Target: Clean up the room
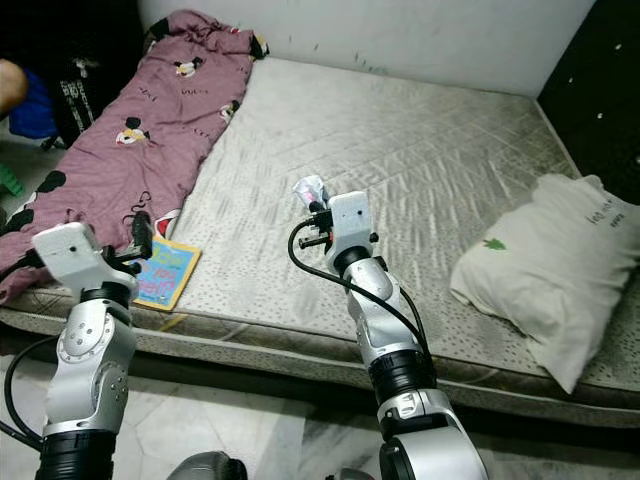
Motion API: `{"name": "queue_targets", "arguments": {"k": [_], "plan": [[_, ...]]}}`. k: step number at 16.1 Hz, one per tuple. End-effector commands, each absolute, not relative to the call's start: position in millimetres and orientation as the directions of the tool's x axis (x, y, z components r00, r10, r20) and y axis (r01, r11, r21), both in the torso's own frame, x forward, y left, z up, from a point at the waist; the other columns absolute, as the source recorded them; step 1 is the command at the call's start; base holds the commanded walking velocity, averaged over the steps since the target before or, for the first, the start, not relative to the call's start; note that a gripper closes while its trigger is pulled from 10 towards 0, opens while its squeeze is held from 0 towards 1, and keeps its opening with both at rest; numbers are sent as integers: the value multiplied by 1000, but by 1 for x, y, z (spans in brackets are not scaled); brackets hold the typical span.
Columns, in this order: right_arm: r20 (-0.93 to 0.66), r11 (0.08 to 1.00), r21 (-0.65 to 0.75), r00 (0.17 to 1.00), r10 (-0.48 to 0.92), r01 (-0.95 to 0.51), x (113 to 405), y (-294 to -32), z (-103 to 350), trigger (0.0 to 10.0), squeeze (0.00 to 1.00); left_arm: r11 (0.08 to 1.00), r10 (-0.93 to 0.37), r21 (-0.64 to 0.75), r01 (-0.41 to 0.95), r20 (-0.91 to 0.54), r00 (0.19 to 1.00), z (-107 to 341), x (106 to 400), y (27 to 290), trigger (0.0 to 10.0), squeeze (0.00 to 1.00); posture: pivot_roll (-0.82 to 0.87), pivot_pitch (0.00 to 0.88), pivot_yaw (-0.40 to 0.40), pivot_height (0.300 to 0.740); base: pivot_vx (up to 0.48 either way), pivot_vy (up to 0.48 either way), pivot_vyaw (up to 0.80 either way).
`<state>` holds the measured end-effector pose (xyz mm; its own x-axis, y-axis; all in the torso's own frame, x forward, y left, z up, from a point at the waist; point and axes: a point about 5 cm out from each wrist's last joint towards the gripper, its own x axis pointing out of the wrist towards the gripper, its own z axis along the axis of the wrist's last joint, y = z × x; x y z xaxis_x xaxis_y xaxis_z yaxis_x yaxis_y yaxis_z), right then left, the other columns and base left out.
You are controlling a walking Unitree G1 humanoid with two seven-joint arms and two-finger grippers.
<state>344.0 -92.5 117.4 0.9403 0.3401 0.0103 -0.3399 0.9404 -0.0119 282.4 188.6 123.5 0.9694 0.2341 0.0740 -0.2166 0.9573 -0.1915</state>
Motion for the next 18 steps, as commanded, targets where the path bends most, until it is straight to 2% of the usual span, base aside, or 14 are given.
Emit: {"name": "queue_targets", "arguments": {"k": [1,5,9,18], "plan": [[4,945,-8,945,328,-328,346,-95,119,10000,0,957,233,-191,-216,71,970,124,283,189,10000,0,96,0,-51,740,0,0,0],[-16,949,-13,949,314,-314,346,-98,116,10000,0,942,269,-216,-258,27,963,114,281,197,10000,0,85,0,-50,740,0,0,-731],[-19,944,8,944,330,-330,345,-97,115,10000,0,960,222,-191,-205,71,973,122,285,191,10000,0,85,0,-43,740,0,0,-739],[-25,939,6,939,344,-344,346,-95,116,10000,0,955,226,-212,-206,74,971,122,285,191,10000,0,84,0,-54,740,0,0,0]]}}
